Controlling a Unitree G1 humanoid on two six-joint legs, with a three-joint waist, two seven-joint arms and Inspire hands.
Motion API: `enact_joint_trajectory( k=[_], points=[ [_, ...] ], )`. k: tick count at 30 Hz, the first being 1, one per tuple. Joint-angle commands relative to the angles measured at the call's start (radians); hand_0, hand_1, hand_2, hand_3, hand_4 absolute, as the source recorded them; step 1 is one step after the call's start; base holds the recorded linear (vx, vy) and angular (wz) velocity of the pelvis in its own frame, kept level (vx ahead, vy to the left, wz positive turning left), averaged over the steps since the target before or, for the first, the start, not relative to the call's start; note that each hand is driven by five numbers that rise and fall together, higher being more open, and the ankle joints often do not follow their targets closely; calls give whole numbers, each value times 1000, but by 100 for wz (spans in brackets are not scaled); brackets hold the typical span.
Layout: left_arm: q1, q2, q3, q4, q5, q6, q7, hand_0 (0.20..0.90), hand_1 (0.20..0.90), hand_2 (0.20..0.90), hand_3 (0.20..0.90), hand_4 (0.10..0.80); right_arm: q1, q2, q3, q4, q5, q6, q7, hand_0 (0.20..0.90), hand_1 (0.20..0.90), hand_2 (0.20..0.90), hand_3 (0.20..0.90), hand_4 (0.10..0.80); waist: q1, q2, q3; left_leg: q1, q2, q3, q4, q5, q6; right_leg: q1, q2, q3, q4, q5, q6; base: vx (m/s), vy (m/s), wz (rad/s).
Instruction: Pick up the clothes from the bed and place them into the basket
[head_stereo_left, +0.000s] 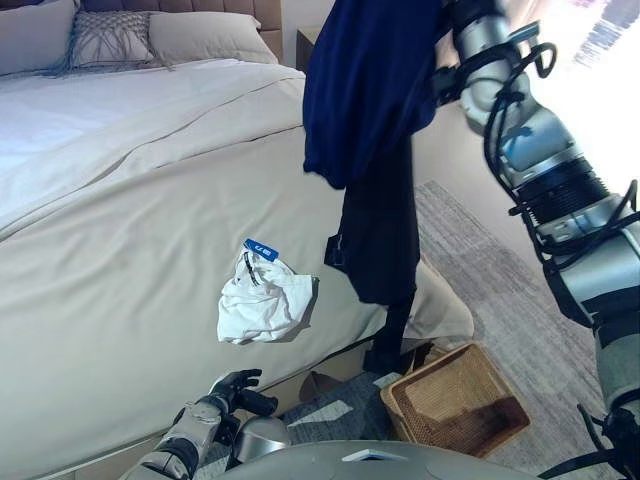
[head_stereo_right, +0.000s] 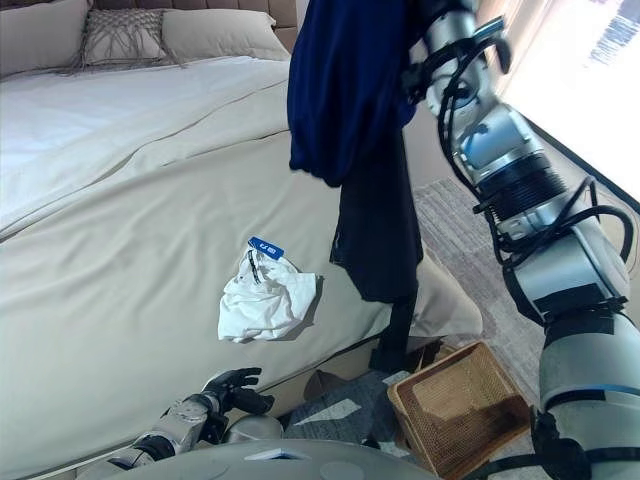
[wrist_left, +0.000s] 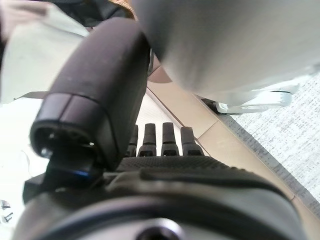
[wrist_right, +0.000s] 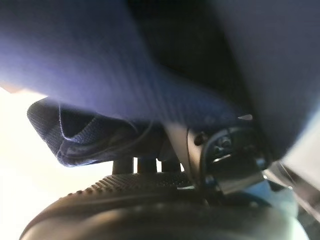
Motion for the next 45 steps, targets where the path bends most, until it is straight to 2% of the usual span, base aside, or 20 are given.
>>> enact_joint_trajectory(
  k=[1,6,12,13,14,18,20,21,24,27,32,38,39,42,45],
  points=[
    [22,53,-88,120,19,-6,-3,900,900,900,900,800,-194,-28,-63,-6,-22,-80,-57,300,300,300,200,100,39,-69,-54,37,-38,51,6,-103,36,37,-7,-40,7,-39,-9,12,19,6],
    [34,55,-85,112,14,-1,14,900,900,900,900,800,-189,-23,-53,24,23,-51,-46,300,300,300,200,100,52,-78,-37,31,-38,48,4,-98,37,37,-9,-46,7,-36,-9,5,9,12],
    [52,64,-84,113,23,-1,22,900,900,900,900,800,-164,-4,-73,48,44,-58,-64,300,300,300,200,100,72,-75,-22,31,-40,34,4,-97,37,41,-13,-61,9,-35,-9,36,9,7],
    [52,63,-87,110,22,2,23,900,900,900,900,800,-161,2,-72,53,56,-88,-86,300,300,300,200,100,76,-75,-20,30,-40,32,4,-96,37,40,-14,-62,9,-35,-9,8,2,10],
    [51,61,-95,108,17,1,26,900,900,900,900,800,-161,17,-79,56,47,-139,-151,300,300,300,200,100,84,-73,-13,27,-38,30,5,-95,37,40,-14,-66,10,-36,-10,-1,-1,8],
    [52,53,-103,107,5,-1,32,900,900,900,900,800,-178,35,-114,38,16,-208,-276,300,300,300,200,100,96,-69,-10,27,-38,22,4,-97,37,46,-14,-76,8,-38,-10,23,15,6],
    [55,51,-105,94,-5,6,33,900,900,900,900,800,-219,36,-118,14,-44,-238,-377,300,300,300,200,100,109,-74,-11,30,-37,16,4,-99,35,53,-16,-89,6,-40,-9,44,19,5],
    [56,51,-105,93,-6,5,34,900,900,900,900,800,-226,35,-118,10,-45,-238,-389,300,300,300,200,100,111,-74,-11,31,-37,16,4,-99,35,54,-16,-91,6,-40,-9,36,15,1],
    [61,55,-90,94,-20,-2,31,900,900,900,900,800,-297,4,-119,-20,-92,-273,-549,300,300,300,200,100,117,-85,-20,39,-39,13,5,-103,33,66,-17,-99,9,-45,-8,73,32,7],
    [72,56,-71,81,-34,8,30,900,900,900,900,800,-312,-57,-144,-109,-94,-225,-622,300,300,300,200,100,108,-90,-35,46,-43,10,7,-110,38,76,-20,-99,17,-53,-5,91,69,8],
    [82,55,-63,91,-56,13,43,900,900,900,900,800,-300,-94,-151,-167,-75,-192,-666,300,300,300,200,100,98,-90,-47,58,-51,6,10,-117,49,80,-28,-92,37,-66,-1,53,45,5],
    [90,53,-48,105,-66,19,54,900,900,900,900,800,-298,-93,-165,-145,-92,-251,-723,300,300,300,200,100,96,-86,-60,69,-59,7,12,-125,59,89,-34,-81,48,-74,1,42,51,-1],
    [93,53,-45,105,-75,17,57,900,900,900,900,800,-294,-91,-178,-155,-92,-285,-744,300,300,300,200,100,94,-86,-61,71,-61,9,11,-126,61,89,-35,-77,49,-74,2,28,44,-4],
    [88,60,-26,96,-74,27,47,900,900,900,900,800,-284,-91,-202,-191,-67,-300,-740,300,300,300,200,100,89,-90,-62,72,-60,12,11,-129,62,85,-36,-72,52,-73,5,10,25,-4],
    [69,59,-14,75,-59,51,37,900,900,900,900,800,-254,-82,-212,-235,-27,-181,-592,300,300,300,200,100,83,-93,-58,71,-58,20,13,-132,62,73,-38,-66,65,-74,9,-14,5,-3]
  ],
)
